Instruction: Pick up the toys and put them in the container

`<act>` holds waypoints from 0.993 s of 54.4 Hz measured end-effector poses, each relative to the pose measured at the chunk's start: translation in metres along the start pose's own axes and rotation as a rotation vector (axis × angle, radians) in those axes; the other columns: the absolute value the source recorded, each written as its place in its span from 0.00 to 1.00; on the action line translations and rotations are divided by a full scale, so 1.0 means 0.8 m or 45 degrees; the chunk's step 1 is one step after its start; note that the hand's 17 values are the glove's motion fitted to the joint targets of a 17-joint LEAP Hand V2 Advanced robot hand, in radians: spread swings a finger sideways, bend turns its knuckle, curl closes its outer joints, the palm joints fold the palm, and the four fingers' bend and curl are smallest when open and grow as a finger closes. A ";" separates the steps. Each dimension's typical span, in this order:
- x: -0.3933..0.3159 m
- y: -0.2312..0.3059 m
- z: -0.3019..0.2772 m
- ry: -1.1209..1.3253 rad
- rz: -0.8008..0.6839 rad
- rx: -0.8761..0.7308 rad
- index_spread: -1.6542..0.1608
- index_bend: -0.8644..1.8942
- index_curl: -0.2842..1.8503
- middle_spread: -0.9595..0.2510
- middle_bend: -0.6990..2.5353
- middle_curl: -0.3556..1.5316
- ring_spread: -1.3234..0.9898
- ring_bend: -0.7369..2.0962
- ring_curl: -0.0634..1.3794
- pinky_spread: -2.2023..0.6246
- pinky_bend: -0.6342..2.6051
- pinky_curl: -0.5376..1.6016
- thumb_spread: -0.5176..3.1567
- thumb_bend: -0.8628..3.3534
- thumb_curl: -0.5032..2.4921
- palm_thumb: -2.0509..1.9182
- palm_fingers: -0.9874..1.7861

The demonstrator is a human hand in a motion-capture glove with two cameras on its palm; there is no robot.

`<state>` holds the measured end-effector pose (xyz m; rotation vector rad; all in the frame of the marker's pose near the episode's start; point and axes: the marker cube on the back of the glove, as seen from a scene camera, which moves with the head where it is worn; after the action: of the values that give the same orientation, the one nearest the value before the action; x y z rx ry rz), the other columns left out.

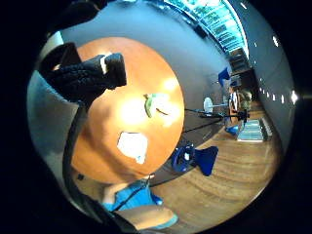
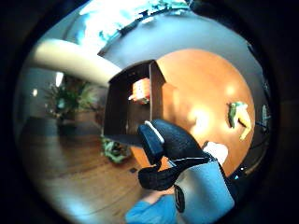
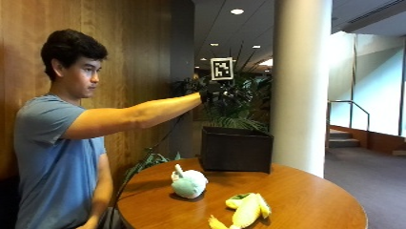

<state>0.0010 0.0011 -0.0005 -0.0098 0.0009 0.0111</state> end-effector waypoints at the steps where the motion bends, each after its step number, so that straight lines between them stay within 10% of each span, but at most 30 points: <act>1: 0.000 0.000 0.000 0.000 0.008 -0.004 0.84 0.31 0.12 0.80 0.25 0.19 0.57 0.37 0.06 0.78 0.44 0.33 0.25 0.21 0.17 0.52 0.47; 24: 0.020 0.054 -0.023 -0.154 0.186 -0.058 0.76 0.36 0.17 0.82 0.28 0.27 0.57 0.47 0.16 0.78 0.56 0.42 0.43 0.20 0.22 0.52 0.38; 54: 0.132 0.178 0.147 0.051 0.205 -0.292 0.75 0.37 0.22 0.82 0.28 0.34 0.58 0.50 0.18 0.78 0.61 0.43 0.44 0.20 0.25 0.52 0.35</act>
<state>0.1050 0.1456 0.1153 -0.2392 0.0401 0.1719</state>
